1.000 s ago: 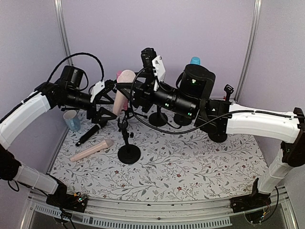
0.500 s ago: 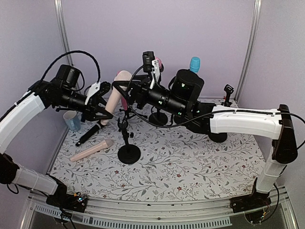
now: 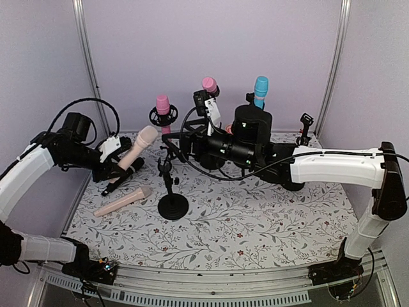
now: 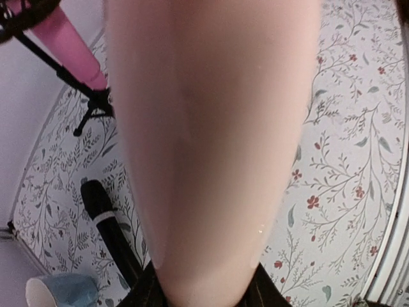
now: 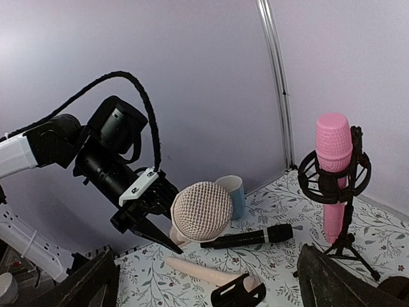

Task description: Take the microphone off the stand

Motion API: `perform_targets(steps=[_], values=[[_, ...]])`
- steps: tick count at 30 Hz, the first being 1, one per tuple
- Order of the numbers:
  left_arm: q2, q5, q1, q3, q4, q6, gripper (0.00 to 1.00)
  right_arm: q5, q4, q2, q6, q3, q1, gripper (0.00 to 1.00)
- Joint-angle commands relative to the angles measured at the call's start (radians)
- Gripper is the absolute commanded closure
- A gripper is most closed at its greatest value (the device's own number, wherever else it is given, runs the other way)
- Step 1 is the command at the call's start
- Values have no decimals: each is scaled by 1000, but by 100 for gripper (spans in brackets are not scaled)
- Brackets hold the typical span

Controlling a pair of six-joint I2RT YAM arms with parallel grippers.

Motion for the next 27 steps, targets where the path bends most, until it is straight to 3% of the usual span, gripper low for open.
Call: perform_targets(steps=[1, 14, 23, 27], values=[[-65, -161, 52, -150, 17, 79, 100, 77, -174, 2, -74, 3, -8, 1], [-279, -503, 64, -614, 89, 208, 100, 43, -306, 183, -126, 174, -2, 1], [-177, -586, 66, -693, 198, 169, 97, 87, -409, 298, -153, 296, 20, 1], [-97, -615, 66, -673, 212, 111, 83, 135, -458, 352, -187, 360, 27, 5]])
